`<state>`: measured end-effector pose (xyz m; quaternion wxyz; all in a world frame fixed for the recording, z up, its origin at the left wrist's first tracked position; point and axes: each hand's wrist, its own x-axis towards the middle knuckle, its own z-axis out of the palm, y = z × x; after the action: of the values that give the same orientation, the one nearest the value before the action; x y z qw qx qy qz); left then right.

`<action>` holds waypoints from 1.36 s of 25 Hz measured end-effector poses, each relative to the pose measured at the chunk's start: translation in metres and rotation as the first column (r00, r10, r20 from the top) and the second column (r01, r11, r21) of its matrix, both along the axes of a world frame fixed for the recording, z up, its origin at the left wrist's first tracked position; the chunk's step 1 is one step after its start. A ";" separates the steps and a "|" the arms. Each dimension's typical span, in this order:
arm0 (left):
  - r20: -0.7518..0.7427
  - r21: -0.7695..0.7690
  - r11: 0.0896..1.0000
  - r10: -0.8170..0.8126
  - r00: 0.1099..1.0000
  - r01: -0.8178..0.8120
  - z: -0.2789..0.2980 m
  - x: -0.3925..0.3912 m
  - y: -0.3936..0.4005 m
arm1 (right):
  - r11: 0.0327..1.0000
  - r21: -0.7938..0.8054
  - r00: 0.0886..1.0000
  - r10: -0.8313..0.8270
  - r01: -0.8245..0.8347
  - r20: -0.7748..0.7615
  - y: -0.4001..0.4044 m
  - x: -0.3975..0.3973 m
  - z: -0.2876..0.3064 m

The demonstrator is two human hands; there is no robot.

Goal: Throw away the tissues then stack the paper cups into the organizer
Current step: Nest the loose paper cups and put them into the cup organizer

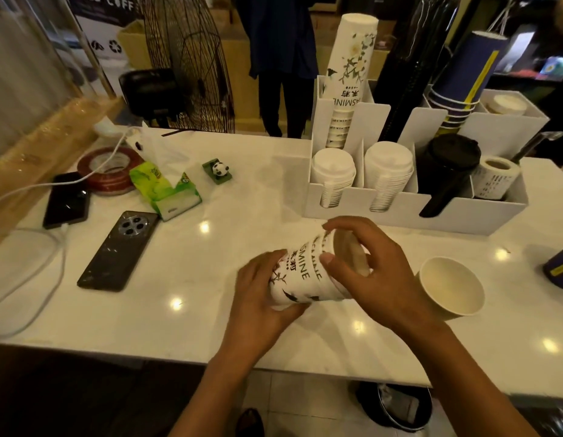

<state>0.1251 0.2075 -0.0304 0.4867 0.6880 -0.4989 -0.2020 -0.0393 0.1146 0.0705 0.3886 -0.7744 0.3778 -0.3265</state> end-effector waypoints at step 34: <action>-0.793 0.027 0.905 -0.240 0.560 0.425 0.030 0.081 0.016 | 0.887 0.459 0.955 -0.172 0.043 0.241 0.047 0.065 -0.043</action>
<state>0.2059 0.2233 -0.0004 0.5280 0.4744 -0.3370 -0.6185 0.0255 0.1620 0.0275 0.5864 -0.5884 0.4278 -0.3561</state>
